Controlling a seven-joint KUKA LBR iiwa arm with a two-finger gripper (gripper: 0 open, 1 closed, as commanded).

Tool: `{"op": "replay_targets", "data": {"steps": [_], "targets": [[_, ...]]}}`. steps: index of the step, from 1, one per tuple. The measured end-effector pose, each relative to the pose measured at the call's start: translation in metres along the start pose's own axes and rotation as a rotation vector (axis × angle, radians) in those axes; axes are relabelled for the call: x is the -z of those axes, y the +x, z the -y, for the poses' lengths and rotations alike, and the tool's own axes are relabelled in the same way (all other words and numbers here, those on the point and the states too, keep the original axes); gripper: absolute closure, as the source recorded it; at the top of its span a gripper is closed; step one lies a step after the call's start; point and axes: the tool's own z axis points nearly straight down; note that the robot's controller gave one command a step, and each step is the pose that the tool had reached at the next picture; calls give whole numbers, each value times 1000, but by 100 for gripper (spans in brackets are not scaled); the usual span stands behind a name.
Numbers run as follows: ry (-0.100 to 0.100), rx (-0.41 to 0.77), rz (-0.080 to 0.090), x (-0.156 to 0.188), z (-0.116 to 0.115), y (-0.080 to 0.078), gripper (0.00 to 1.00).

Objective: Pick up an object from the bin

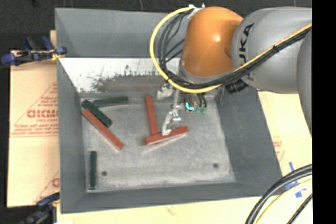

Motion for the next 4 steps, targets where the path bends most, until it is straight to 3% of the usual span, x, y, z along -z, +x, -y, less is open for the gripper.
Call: {"op": "replay_targets", "data": {"steps": [1, 2, 3, 4], "targets": [[-1, -1, 8, 5, 0, -2, 0], [-2, -5, 17, -36, 7, -2, 0], [-1, -86, 2, -104, 15, 4, 0], [2, -97, -31, -107, 15, 11, 100]]}}
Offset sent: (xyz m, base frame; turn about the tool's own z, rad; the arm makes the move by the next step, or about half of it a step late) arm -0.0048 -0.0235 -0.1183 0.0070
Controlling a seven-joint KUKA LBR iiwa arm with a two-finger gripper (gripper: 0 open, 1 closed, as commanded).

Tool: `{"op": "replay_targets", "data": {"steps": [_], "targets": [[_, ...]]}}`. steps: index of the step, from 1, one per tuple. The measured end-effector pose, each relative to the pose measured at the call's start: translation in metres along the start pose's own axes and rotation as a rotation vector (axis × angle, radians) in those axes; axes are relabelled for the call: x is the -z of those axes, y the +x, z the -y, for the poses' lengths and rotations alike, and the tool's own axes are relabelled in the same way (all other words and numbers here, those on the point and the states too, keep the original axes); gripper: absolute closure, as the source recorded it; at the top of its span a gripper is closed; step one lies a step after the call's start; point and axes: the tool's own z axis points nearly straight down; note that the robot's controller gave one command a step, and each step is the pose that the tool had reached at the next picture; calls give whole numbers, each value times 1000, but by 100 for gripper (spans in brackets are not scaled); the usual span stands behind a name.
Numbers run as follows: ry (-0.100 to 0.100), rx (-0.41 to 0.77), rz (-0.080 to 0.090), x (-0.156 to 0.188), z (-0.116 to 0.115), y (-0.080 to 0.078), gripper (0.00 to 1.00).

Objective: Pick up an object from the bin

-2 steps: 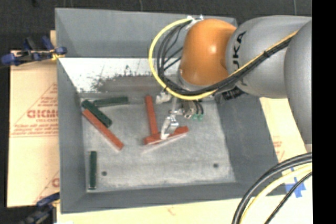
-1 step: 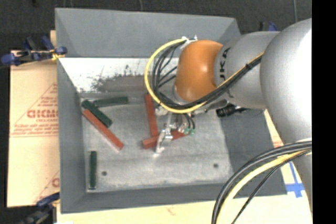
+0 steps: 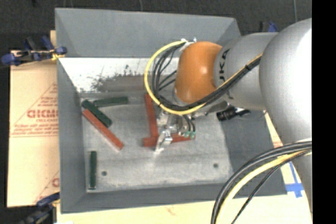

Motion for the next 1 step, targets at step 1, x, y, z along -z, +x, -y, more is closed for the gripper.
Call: {"op": "replay_targets", "data": {"steps": [1], "targets": [[-1, -1, 0, 0, 0, 0, 100]]}}
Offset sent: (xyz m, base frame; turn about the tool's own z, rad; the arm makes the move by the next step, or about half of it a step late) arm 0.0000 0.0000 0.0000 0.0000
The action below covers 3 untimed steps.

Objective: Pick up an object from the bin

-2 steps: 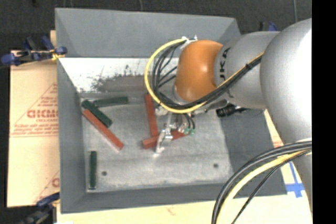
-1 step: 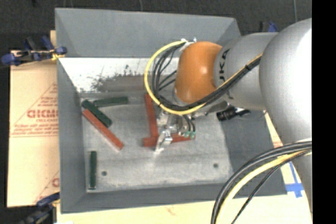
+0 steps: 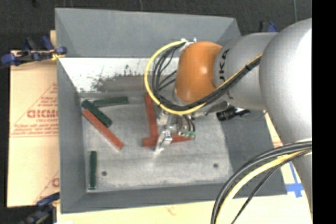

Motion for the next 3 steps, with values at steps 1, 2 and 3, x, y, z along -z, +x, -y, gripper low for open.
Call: {"op": "replay_targets", "data": {"steps": [1, 2, 3], "targets": [[0, 0, 0, 0, 0, 0, 100], [12, 97, -15, -1, -3, -8, 100], [1, 171, 37, 200, -22, -15, 100]]}}
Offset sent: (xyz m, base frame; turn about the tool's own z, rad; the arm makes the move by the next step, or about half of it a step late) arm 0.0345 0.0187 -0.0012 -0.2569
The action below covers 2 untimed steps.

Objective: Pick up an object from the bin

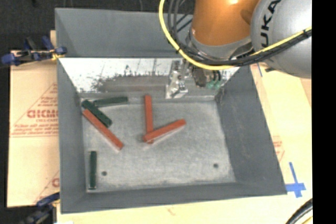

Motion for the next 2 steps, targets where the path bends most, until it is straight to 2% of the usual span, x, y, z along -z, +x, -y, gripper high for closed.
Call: {"op": "replay_targets", "data": {"steps": [1, 2], "targets": [[-1, -2, 6, 12, -2, -1, 100], [-2, -98, -5, -100, 2, -14, 0]]}}
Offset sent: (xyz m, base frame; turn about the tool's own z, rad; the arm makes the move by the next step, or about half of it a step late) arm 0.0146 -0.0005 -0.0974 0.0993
